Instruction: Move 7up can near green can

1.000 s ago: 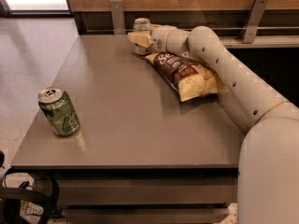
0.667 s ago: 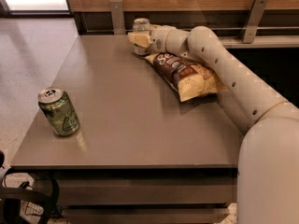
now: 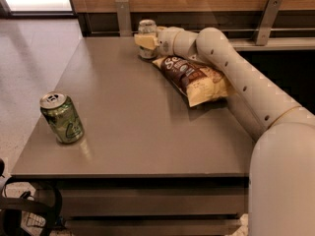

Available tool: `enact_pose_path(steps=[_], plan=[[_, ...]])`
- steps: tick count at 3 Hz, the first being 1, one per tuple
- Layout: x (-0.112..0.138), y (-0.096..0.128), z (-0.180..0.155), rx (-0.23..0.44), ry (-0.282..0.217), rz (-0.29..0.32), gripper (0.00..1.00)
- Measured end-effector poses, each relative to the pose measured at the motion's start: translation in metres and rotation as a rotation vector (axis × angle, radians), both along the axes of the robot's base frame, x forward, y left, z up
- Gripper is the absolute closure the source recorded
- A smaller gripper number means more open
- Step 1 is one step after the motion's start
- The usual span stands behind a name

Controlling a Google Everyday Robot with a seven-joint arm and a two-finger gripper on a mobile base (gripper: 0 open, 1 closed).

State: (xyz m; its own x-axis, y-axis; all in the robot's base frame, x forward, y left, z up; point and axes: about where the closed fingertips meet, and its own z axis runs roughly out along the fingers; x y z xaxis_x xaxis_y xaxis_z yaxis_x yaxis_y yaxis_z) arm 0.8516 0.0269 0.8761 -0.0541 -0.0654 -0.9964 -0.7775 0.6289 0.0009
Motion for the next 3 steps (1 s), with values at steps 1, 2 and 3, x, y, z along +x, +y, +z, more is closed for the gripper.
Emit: enact_pose_path(steps=[1, 2, 3], plan=[[0.000, 0.000, 0.000, 0.000, 0.000, 0.000, 1.00], [-0.002, -0.003, 0.011, 0.002, -0.015, -0.004, 1.00], [-0.018, -0.021, 0.057, -0.024, -0.056, -0.040, 1.00]])
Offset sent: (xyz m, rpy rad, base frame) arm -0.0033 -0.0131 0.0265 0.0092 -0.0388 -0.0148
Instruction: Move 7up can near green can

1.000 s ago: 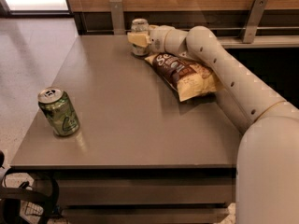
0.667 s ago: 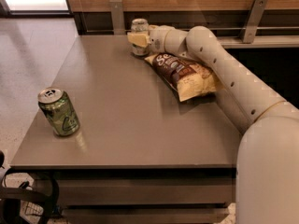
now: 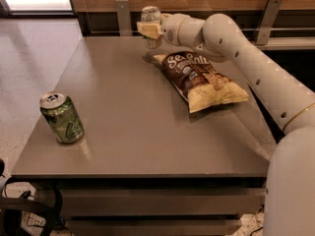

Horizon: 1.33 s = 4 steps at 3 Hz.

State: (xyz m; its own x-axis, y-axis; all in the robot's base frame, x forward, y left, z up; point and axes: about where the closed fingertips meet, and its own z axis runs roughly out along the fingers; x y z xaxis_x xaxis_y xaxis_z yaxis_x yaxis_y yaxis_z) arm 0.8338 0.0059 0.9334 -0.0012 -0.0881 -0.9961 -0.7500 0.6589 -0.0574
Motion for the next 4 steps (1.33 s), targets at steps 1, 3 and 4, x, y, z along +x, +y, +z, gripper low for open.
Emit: enact_pose_path(steps=[1, 3, 4], plan=[[-0.018, -0.008, 0.037, -0.031, -0.039, -0.025, 1.00], [-0.095, -0.008, 0.068, -0.019, -0.037, 0.025, 1.00], [-0.164, 0.002, 0.051, -0.002, -0.010, 0.070, 1.00]])
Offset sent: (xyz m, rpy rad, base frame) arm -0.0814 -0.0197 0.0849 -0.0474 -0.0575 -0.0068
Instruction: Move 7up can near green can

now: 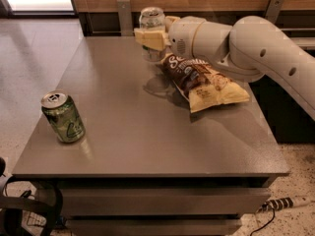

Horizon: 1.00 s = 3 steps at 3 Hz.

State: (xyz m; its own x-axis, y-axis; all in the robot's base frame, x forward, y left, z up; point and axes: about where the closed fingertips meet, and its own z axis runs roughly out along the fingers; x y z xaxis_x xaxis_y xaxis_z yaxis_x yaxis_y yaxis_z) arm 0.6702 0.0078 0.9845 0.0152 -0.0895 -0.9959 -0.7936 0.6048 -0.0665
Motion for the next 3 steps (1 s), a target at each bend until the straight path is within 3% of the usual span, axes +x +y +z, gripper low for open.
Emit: enact_pose_path(steps=[1, 2, 3], plan=[[-0.047, 0.010, -0.019, -0.008, 0.001, 0.049, 1.00], [-0.093, 0.028, -0.047, -0.026, -0.025, 0.176, 1.00], [-0.115, 0.042, -0.066, -0.026, -0.041, 0.271, 1.00]])
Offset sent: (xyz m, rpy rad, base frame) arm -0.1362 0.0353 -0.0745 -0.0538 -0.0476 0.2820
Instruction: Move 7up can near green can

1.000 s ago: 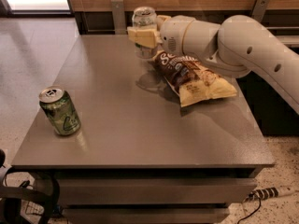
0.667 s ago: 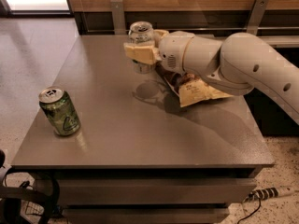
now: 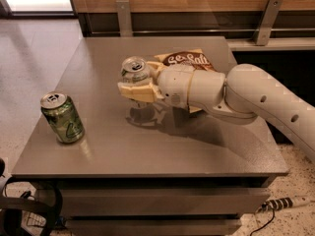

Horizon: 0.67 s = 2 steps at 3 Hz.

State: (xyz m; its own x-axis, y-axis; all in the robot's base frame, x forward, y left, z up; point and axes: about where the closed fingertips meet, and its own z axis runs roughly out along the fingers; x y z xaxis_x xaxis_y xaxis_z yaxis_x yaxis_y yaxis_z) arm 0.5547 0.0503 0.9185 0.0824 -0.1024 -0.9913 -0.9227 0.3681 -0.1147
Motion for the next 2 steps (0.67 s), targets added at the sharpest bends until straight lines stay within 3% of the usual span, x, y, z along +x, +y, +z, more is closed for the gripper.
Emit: enact_pose_path(steps=[1, 2], plan=[[-0.011, 0.021, -0.016, -0.016, 0.002, 0.108, 1.00], [-0.019, 0.056, -0.024, -0.038, 0.007, 0.237, 1.00]])
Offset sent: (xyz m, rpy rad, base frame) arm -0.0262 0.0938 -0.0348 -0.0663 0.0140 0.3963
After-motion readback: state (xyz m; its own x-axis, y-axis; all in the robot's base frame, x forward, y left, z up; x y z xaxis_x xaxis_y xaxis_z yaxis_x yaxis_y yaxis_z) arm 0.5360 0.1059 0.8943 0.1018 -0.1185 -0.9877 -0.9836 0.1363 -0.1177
